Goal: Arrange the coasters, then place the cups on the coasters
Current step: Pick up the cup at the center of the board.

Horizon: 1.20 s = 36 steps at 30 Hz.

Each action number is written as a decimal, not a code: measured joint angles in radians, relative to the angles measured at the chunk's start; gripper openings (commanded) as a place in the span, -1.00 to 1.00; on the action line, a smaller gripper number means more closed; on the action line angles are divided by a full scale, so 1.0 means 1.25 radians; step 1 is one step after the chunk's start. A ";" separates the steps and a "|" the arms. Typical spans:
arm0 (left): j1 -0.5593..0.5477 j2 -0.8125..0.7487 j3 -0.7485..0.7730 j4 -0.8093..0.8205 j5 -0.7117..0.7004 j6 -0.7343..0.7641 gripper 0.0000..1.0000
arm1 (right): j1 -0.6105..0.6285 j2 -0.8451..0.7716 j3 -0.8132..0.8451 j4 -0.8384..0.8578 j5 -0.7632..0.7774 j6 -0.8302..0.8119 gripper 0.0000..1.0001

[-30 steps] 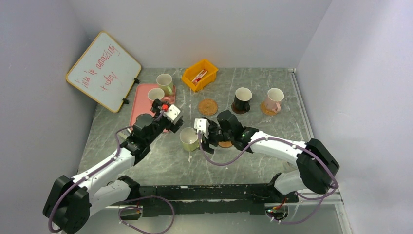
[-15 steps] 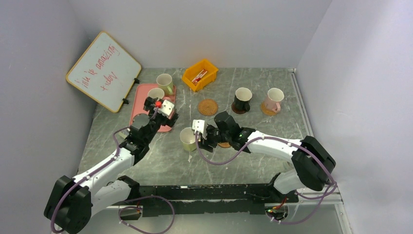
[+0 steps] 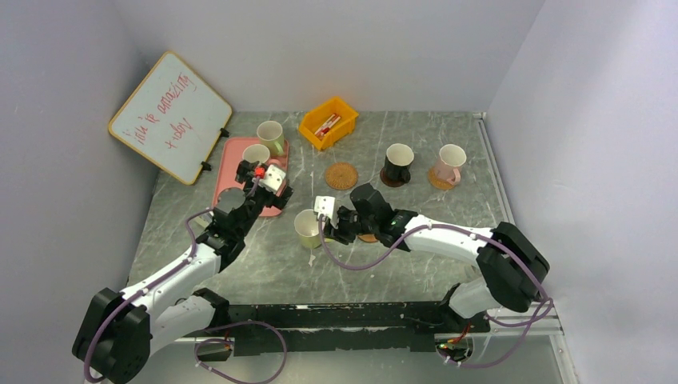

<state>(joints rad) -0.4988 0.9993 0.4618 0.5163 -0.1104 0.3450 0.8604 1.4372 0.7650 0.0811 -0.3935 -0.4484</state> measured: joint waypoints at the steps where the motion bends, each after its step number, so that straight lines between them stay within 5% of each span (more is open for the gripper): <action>1: 0.000 0.000 0.000 0.000 0.000 0.000 0.94 | 0.000 0.001 0.001 0.000 0.001 0.001 -0.18; 7: 0.000 0.000 0.000 0.002 0.000 0.000 0.94 | 0.005 0.005 0.002 0.003 0.007 0.006 -0.08; 13: 0.000 0.000 -0.001 0.002 0.000 0.000 0.94 | 0.007 0.016 0.003 0.011 0.024 0.011 -0.29; 23: 0.000 0.000 -0.002 0.003 0.000 0.000 0.94 | 0.009 0.016 0.003 0.022 0.035 0.027 -0.98; 36: 0.000 0.000 -0.004 0.003 0.000 0.000 0.94 | 0.009 0.017 0.006 0.020 0.035 0.030 -1.00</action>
<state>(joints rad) -0.4988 0.9993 0.4568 0.5205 -0.1104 0.3454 0.8715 1.4586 0.7731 0.1062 -0.3500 -0.4107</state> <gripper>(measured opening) 0.972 0.228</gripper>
